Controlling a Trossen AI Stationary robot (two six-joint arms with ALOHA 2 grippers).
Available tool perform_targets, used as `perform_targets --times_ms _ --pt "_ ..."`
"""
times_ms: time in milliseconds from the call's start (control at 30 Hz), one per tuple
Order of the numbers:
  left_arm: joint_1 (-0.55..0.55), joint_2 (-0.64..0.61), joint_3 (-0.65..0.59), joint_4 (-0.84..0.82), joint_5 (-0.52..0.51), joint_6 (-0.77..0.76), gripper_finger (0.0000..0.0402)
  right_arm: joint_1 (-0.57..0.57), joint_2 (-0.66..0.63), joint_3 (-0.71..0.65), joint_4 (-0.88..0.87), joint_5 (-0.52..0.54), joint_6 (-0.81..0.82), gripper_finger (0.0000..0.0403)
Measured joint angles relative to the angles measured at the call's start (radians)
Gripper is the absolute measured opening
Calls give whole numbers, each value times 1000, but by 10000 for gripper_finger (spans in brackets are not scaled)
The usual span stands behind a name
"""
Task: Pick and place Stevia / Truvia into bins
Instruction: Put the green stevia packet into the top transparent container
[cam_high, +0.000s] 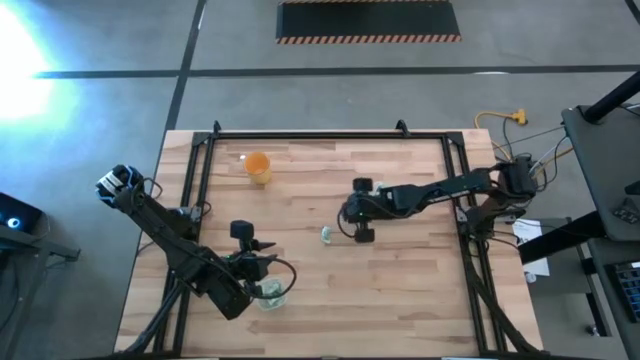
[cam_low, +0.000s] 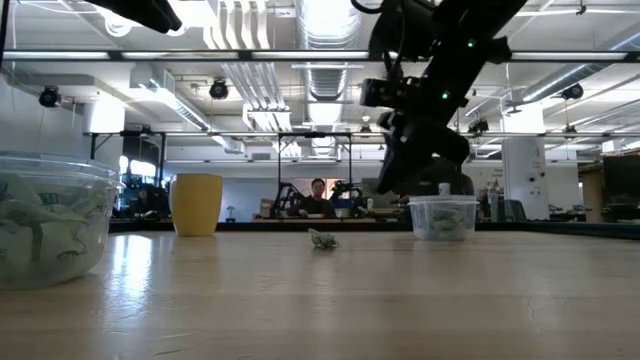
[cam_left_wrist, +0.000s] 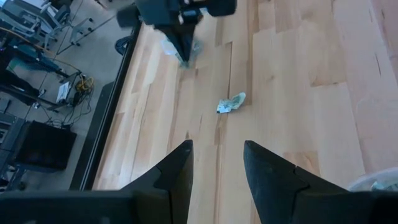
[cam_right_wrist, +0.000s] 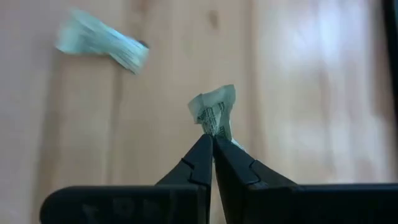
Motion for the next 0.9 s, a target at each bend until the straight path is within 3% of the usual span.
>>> perform_targets --times_ms 233,900 --pt "0 0 0 2 0 0 125 -1 -86 -44 -128 112 130 8" --pt "0 0 0 7 0 1 125 -59 -253 -216 -125 169 320 9"
